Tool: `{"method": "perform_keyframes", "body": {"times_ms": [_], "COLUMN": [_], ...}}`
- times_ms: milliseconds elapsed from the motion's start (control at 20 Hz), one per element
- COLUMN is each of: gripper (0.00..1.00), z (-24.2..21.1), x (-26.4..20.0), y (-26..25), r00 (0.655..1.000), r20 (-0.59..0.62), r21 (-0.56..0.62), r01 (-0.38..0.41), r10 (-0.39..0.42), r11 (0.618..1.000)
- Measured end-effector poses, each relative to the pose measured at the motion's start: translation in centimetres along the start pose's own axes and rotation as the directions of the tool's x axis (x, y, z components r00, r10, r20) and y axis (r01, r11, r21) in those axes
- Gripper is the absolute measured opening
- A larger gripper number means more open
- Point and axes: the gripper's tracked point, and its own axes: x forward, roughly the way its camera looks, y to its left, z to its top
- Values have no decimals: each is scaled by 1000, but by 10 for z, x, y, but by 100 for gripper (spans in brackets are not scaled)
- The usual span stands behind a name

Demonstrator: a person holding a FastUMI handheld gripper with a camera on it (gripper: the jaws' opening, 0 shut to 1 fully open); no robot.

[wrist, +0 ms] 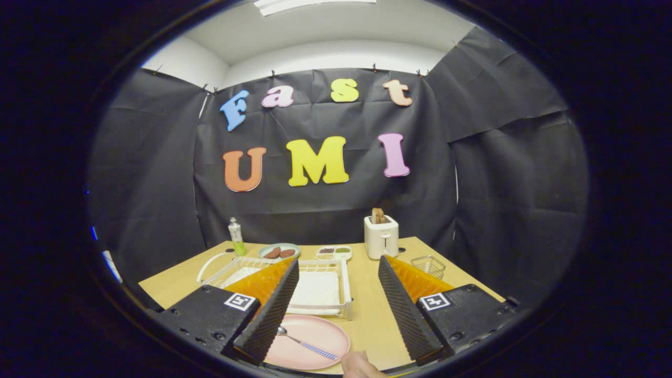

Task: Take the plate from the dish rack, then take the spoon from the basket and place it into the plate.

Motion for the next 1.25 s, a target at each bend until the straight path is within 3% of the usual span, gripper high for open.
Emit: {"method": "perform_keyframes", "body": {"times_ms": [300,600,1250], "gripper": [98,98,98], "z": [43,61,51], "x": [-48,-97,-110], "y": [-13,-3,-5], "r00": [998,998,999], "r20": [22,58,39], "r21": [-22,-55,-65], "r01": [53,23,20], "r10": [-52,-19,-17], "r11": [998,998,998]}}
